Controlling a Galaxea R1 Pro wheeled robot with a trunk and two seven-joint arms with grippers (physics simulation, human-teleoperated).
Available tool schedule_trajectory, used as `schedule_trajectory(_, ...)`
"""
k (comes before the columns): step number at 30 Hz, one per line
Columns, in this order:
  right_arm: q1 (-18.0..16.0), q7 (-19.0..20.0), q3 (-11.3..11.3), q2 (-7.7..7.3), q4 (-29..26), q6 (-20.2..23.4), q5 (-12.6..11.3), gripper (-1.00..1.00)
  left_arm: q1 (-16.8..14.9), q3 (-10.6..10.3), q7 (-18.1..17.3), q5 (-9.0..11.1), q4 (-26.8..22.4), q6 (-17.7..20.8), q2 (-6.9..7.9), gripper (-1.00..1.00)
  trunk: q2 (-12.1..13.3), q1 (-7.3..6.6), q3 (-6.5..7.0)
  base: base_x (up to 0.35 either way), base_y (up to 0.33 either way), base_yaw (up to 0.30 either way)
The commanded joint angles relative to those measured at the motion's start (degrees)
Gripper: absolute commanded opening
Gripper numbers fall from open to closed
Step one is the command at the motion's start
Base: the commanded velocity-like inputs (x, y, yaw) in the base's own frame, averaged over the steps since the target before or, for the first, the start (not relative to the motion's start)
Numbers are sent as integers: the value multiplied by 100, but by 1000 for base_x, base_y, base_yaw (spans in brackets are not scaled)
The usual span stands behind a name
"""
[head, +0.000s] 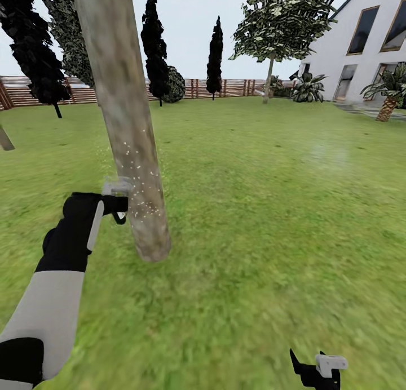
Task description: In the garden, pick up the pesticide atomizer on the floor and spray pesticide onto both trees until each tree trunk is fully covered.
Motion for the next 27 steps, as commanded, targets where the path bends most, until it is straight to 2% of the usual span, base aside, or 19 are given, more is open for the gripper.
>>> schedule_trajectory(1, -4, 50, -49, 0, 2, -14, 7, 100, 308, 6, -51, -41, -7, 7, 4, -100, -3, -2, -4, 0, 0, 0)
schedule_trajectory(3, -4, 50, -49, 0, 2, -14, 7, 100, 735, -21, -55, -45, -11, -45, 1, -100, -3, -2, -4, 0, 0, 0)
schedule_trajectory(5, -4, 50, -49, 0, 2, -14, 7, 100, 990, 7, -62, -41, 41, -61, -8, -100, -3, -2, -4, 0, 0, 0)
schedule_trajectory(9, -4, 50, -49, 0, 2, -14, 7, 100, 1209, 18, -65, -43, 468, -132, -25, -100, -3, -2, -4, 0, 0, 0)
schedule_trajectory(13, -5, 50, -49, 0, 2, -14, 7, 100, 1654, 18, -49, -41, 539, -936, -63, -100, -3, -2, -4, 0, -6, 0)
schedule_trajectory(15, -4, 50, -49, 0, 2, -14, 7, 100, 1729, 23, -49, -40, 649, -1096, -75, -100, -3, -2, -4, 0, -138, 0)
schedule_trajectory(19, -4, 50, -49, 0, 2, -14, 11, 100, 1767, 25, 28, -45, 1309, -1856, -182, -100, -3, -2, -4, 0, -248, 0)
schedule_trajectory(23, -4, 50, -49, 0, 2, -14, 10, 100, 1776, 60, 119, -67, 1431, -1986, -192, -100, -3, -2, -4, 0, -269, 0)
schedule_trajectory(27, -4, 50, -49, 0, 0, -14, 7, 100, 1778, 70, 515, -58, 1445, -2013, -261, -100, -3, -2, -4, 0, -271, 0)
